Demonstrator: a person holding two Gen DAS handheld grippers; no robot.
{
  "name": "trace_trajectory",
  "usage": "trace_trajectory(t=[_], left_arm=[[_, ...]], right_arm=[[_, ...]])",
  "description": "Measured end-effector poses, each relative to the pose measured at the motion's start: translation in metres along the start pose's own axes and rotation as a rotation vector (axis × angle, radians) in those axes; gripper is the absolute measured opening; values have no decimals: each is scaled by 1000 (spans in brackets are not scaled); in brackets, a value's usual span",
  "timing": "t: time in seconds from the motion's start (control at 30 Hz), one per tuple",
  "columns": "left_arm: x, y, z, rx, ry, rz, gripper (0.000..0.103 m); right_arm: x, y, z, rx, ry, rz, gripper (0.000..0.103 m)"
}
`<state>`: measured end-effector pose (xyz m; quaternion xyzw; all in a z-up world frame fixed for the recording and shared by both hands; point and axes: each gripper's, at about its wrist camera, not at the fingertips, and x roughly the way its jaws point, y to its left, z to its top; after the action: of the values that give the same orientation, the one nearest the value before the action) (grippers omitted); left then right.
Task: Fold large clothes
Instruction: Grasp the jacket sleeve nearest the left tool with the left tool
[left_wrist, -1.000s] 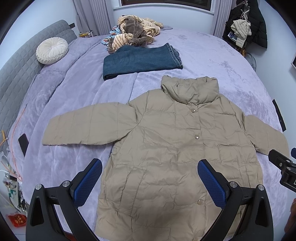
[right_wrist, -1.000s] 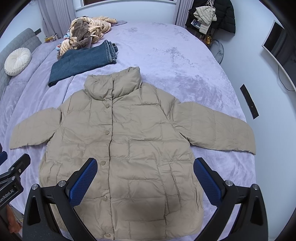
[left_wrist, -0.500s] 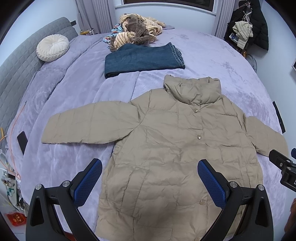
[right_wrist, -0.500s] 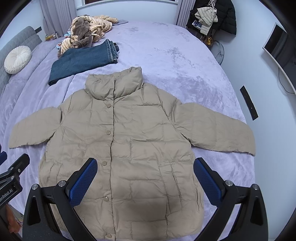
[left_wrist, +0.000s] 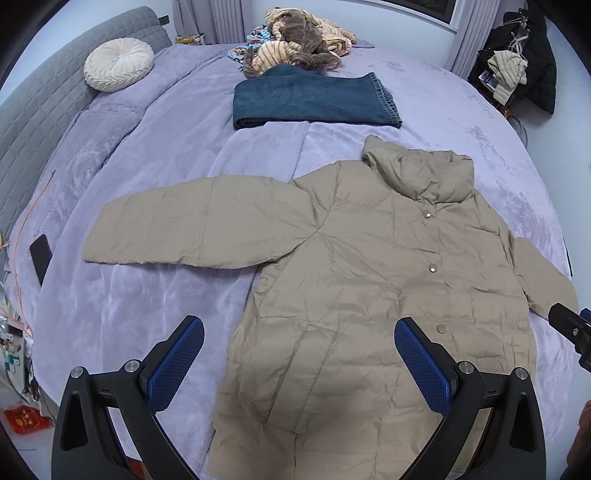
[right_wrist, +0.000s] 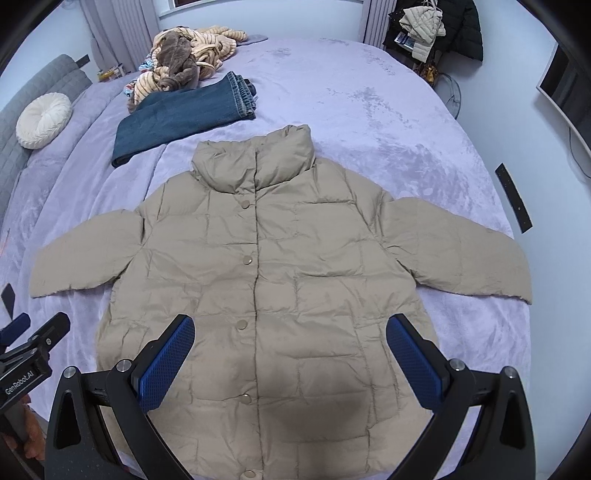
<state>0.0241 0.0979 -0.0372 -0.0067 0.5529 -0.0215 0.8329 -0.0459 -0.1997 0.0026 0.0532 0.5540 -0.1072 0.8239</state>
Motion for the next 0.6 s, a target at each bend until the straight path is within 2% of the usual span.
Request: trace_trajectory(t=[0.13,0.2,0.3,0.4,0.47,0.6], left_arm=[[29,39,-1,-66,44,-19,103],[43,61,-4,-109,36,-7,103],[69,102,-5,-196,35,-32,103],[98,145,-4,-315,38,-145,103],[119,176,-3,-414,20,-235,103],[162,219,2,-532,-13,-296,103]], right_arm=[[14,15,-7,7,25,32,103],[20,28,-11,7,21,46,103],[31,43,-15,14,18,85,103],[48,61,-20,17,-4,149,103],[60,68,-27,10,7,159,103],[95,104,-30,-50,118,173,103]])
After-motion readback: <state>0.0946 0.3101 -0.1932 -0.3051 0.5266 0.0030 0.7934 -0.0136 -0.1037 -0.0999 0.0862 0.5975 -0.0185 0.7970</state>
